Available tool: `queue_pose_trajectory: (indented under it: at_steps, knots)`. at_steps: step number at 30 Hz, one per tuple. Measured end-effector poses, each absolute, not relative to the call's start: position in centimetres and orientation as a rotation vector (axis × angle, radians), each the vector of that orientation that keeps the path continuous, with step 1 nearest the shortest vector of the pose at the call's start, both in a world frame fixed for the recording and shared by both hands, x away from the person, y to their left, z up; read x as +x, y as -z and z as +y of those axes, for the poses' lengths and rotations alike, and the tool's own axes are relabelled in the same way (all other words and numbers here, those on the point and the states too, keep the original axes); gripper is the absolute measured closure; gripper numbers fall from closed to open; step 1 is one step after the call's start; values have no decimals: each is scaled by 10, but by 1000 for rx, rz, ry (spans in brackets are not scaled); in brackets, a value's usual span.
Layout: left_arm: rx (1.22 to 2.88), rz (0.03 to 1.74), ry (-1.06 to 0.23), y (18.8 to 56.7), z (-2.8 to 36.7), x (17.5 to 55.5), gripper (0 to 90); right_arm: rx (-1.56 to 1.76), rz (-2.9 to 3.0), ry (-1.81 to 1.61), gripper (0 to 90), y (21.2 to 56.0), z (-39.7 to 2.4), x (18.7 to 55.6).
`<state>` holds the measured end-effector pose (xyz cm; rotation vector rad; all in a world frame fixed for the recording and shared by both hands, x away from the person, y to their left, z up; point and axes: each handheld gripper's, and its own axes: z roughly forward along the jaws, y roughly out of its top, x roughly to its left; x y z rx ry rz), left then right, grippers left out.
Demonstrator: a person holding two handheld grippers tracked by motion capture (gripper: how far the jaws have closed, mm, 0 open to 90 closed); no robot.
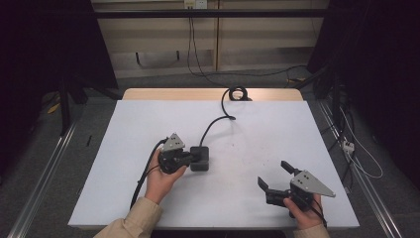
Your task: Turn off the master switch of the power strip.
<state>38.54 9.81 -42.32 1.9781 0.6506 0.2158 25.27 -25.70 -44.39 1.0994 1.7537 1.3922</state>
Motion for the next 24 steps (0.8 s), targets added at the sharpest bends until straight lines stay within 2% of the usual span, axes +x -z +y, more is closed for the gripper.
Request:
queue_pose_trajectory:
  at_steps: [19, 24]
  knots:
    - [1918, 686, -189, 417, 101, 384, 900, 1098, 1762, -1394, 46, 445, -256, 253]
    - [1902, 697, -187, 413, 104, 384, 796, 1096, 1764, -1393, 46, 445, -256, 253]
